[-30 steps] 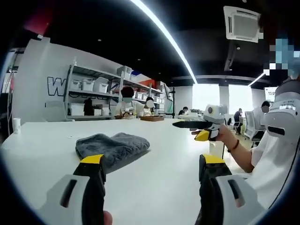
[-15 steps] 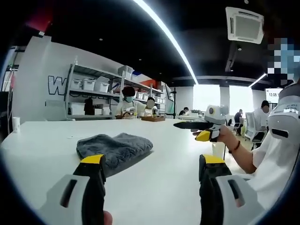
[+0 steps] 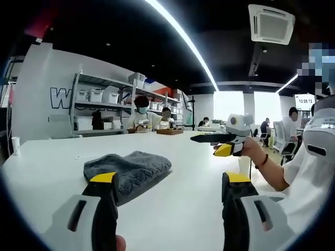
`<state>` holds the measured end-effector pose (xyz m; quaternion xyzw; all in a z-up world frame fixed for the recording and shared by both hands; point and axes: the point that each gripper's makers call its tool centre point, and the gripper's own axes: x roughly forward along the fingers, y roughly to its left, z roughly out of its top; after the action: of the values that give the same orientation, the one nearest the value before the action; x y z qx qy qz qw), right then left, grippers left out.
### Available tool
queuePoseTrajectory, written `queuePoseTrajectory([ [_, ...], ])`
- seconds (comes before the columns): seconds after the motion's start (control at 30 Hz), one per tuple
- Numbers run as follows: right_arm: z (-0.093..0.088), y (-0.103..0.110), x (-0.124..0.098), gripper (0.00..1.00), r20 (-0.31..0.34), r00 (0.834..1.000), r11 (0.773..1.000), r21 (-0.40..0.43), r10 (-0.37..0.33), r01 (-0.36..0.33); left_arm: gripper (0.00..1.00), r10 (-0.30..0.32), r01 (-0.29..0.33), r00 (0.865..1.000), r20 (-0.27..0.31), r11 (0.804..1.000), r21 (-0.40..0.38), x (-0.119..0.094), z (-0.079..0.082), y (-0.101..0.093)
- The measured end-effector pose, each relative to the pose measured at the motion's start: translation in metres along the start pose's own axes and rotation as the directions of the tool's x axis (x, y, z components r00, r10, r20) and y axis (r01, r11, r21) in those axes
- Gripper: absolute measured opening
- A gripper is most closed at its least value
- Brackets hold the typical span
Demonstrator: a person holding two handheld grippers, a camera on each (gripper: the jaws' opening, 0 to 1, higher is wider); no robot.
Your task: Open the folded towel by lifting each exposed corner and separating the folded layers until the towel lies flat within the target outline without major curled edges
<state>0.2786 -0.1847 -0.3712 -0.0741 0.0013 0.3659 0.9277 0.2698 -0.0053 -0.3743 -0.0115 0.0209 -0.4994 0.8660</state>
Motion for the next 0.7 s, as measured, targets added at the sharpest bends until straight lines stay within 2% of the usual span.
queuePoseTrajectory([
  [0.17,0.003,0.001,0.004,0.74,-0.001,1.000,1.000,-0.009,0.008,-0.008,0.78,0.004,-0.004,1.000,0.002,1.000,0.004,0.003,0.003,0.004],
  [0.3,0.003,-0.001,0.006,0.74,-0.007,1.000,1.000,-0.011,0.009,-0.009,0.78,0.015,-0.015,1.000,-0.012,1.000,0.003,0.008,-0.001,0.009],
  [0.67,0.002,-0.009,0.007,0.71,-0.002,1.000,1.000,0.010,0.002,-0.002,0.77,-0.002,0.002,1.000,-0.021,1.000,-0.012,0.021,-0.005,0.010],
  [0.7,0.003,-0.009,0.008,0.71,0.003,1.000,1.000,0.012,0.002,-0.002,0.77,-0.001,0.001,1.000,-0.009,1.000,-0.005,0.022,-0.003,0.011],
])
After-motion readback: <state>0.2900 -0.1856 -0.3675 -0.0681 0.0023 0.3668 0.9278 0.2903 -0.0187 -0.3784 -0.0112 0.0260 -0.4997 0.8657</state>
